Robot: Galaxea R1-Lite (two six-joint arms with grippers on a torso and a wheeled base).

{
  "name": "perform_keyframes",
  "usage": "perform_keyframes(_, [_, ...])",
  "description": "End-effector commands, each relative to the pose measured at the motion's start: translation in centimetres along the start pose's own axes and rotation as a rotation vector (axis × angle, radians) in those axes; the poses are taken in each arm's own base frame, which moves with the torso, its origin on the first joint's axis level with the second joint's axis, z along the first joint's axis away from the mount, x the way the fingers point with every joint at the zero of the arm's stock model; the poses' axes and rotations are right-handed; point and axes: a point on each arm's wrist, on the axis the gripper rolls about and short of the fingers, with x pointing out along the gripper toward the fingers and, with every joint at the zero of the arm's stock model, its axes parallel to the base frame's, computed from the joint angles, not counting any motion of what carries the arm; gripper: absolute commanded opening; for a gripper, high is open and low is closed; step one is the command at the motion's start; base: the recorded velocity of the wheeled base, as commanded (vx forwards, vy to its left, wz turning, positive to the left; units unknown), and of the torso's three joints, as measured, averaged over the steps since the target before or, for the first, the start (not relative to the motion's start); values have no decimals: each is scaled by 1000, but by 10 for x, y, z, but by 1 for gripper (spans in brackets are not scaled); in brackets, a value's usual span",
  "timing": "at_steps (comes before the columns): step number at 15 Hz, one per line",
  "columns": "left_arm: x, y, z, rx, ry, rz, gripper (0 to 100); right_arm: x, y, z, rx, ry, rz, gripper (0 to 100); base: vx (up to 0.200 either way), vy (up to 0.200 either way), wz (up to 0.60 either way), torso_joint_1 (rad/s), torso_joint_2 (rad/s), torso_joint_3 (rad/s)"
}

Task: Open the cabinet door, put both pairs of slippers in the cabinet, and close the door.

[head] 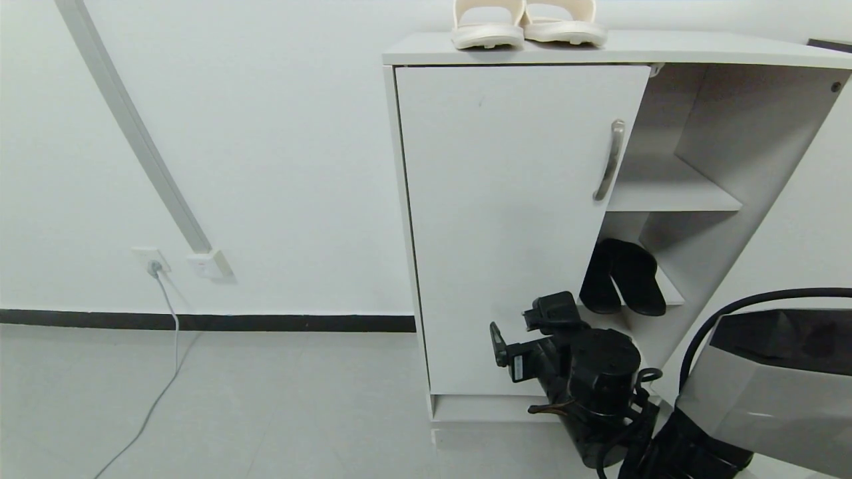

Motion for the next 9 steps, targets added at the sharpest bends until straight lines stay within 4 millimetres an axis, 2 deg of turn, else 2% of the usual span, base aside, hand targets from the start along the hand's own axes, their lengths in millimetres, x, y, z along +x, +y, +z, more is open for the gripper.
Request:
perform_keyframes(1, [0, 0, 0, 0, 1, 0, 0, 0, 0, -2, -4, 4, 1, 100, 0, 0, 0, 0, 0, 0])
perform_keyframes(3, [0, 0, 0, 1, 1, 0, 0, 0, 1, -2, -5, 4, 4, 100, 0, 0, 0, 4, -45, -33])
perform_keyframes(6, [0, 0, 0, 1, 1, 0, 0, -1, 1, 0, -10, -6, 5, 100, 0, 0, 0, 7, -171, -300])
perform_keyframes(9, [0, 0, 0, 1, 1, 0, 0, -2, 1, -1, -13, -6, 5, 100, 0, 0, 0, 45, -522, -370])
